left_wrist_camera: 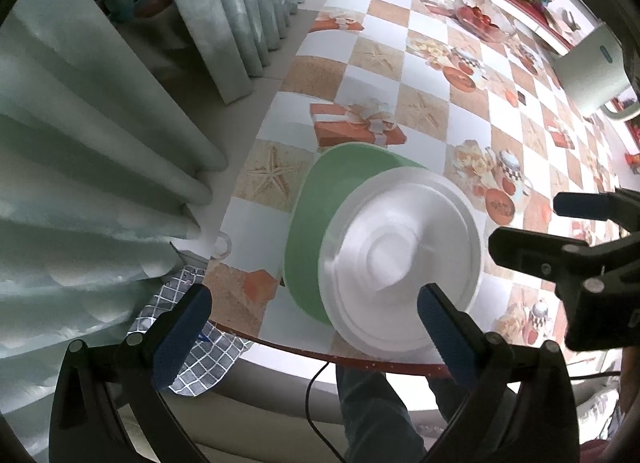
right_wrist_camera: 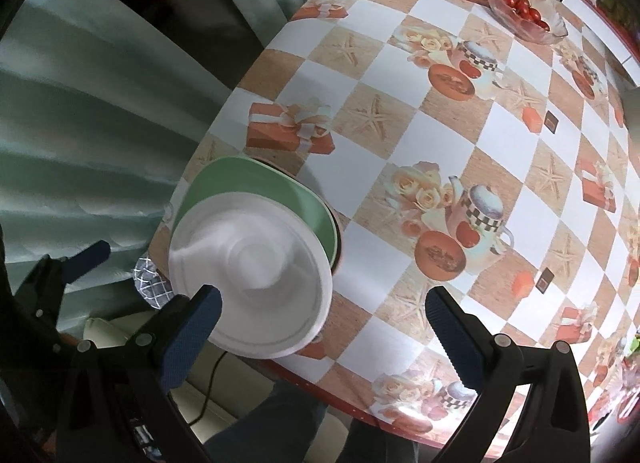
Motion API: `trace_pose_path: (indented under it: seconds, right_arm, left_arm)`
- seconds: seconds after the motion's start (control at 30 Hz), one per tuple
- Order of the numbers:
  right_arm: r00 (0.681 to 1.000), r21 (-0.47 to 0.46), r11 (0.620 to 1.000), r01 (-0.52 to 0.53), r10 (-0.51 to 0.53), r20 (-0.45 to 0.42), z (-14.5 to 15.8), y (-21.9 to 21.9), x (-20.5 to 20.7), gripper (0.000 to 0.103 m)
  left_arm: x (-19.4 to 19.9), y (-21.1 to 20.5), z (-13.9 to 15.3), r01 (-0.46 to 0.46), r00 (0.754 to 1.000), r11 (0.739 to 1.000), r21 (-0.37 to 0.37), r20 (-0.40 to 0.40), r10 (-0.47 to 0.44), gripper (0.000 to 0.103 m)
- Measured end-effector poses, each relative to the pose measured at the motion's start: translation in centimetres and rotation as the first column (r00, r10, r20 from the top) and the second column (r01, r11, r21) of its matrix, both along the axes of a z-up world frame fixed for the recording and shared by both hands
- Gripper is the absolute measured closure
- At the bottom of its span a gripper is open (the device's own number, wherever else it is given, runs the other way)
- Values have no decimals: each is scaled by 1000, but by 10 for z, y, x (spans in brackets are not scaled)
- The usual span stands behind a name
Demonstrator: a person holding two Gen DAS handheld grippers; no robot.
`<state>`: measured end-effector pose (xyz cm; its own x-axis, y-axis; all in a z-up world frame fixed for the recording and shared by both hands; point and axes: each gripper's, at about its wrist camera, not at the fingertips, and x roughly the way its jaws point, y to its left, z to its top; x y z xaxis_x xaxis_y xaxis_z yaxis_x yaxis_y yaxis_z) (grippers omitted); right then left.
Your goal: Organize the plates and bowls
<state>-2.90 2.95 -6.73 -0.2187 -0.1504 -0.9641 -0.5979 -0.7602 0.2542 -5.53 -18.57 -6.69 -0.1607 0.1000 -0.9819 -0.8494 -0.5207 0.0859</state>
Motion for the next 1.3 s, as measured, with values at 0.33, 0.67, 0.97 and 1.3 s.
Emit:
trace_pose_path:
  seconds: [0.33, 0.67, 0.97, 1.3]
  right_arm:
    - [1000, 15, 1000, 8, -8, 12, 3, -4, 6, 0]
    - [1000, 34, 999, 15, -16, 19, 7, -8, 10, 0]
    - [999, 33, 999, 36, -36, 2, 10, -12, 9, 0]
    - [998, 30, 998, 59, -59, -5, 10, -16, 13, 0]
  left_arm:
    - [11, 0, 6, 46, 999, 999, -5, -11, -46, 0]
    - [14, -3, 9, 62, 998, 998, -17, -13, -62, 0]
    - [15, -3, 15, 86, 996, 996, -27, -36, -87, 0]
    - [21, -1, 18, 115, 991, 992, -41, -59, -118, 0]
